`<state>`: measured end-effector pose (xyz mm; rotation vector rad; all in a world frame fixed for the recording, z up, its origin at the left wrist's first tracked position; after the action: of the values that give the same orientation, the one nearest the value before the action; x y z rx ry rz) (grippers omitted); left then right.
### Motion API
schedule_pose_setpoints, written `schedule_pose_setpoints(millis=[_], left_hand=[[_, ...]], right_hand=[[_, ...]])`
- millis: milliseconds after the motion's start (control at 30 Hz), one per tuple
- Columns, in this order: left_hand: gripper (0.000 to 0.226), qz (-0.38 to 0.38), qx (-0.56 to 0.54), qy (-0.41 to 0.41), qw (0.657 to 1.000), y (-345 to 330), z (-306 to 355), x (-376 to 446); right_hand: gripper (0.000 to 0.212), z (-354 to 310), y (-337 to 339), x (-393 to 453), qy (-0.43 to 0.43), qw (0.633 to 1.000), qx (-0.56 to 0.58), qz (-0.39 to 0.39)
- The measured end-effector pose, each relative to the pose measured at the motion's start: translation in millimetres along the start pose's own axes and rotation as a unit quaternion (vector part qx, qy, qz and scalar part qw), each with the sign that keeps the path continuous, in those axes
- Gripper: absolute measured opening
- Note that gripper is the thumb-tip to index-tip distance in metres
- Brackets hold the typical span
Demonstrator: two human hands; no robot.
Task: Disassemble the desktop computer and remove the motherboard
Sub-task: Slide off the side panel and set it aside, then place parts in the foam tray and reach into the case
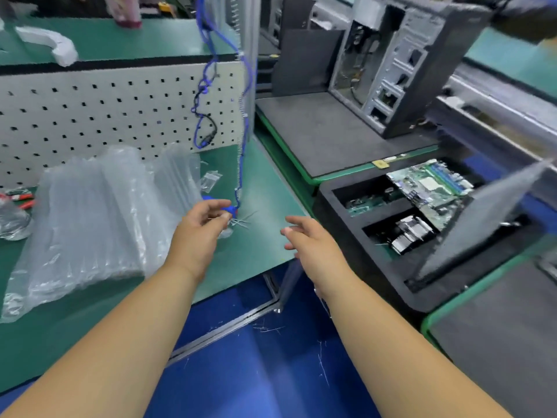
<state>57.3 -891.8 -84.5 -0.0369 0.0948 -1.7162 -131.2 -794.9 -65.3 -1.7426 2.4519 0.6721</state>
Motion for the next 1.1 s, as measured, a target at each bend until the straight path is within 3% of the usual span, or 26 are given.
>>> schedule_pose_setpoints(millis=[267,467,833,1100], left_hand=[[0.029,-0.142,-0.022,-0.009,0.99,-135.3,16.7,-79.8],[0.025,-0.281,-0.013,-0.036,0.959,-252.7,37.5,-195.1],[0.032,-0.518,-0.012,-0.025,0.855,-418.8,34.9,-496.9],[0.029,-0.652,-0.02,-0.01,0.758,-482.4,29.5,-725.3]], right_hand=[[0.019,23.7,134.6,-94.5,0.026,0.99,0.049,0.128],[0.023,72.3,233.4,-215.7,0.034,0.966,0.105,0.232],[0.024,191.4,376.0,-516.3,0.012,0.88,0.14,0.454],[0.022,276.5,408.3,-729.4,-0.021,0.803,0.151,0.576]])
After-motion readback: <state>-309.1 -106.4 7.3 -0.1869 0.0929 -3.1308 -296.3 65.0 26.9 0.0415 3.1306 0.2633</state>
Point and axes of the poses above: each hand's wrist, its own x-axis towards the middle knuckle, its own y-axis out of the back of the hand, z = x × y, the point moved 6 cm from there along x, towards the middle knuckle, and after that the axes turned 5 degrees about -x, right-handed, at the moved point
